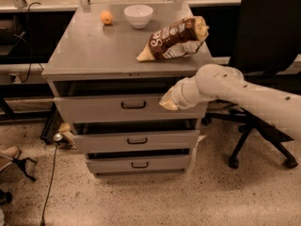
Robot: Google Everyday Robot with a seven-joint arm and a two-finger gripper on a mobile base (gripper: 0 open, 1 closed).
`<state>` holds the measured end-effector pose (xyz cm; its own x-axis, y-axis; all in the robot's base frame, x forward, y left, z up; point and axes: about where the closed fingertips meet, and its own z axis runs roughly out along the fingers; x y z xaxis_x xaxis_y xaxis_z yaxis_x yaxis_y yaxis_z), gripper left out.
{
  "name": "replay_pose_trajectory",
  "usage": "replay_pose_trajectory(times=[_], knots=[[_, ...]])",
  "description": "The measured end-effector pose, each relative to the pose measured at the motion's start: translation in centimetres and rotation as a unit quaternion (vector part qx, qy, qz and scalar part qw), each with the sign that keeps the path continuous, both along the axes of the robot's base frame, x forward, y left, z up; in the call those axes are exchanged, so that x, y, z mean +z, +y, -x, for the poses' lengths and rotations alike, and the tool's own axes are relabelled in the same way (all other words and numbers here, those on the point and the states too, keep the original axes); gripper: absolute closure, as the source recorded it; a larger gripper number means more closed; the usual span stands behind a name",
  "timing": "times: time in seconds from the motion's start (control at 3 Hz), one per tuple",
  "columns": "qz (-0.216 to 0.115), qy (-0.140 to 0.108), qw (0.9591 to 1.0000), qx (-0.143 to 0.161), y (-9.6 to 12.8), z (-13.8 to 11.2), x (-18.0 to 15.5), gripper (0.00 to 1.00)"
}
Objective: Close top drawer
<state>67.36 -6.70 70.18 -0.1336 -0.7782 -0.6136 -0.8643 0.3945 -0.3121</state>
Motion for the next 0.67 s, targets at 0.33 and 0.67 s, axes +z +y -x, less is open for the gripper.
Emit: replay_pose_trajectory(times=[0.33, 0.67], knots=[[-0.005, 0.015, 0.9997, -0.017, -2.5, 3.9, -1.2, 1.00], [-0.014, 0.042, 0.9977, -0.051, -6.1, 8.1, -2.1, 1.00]])
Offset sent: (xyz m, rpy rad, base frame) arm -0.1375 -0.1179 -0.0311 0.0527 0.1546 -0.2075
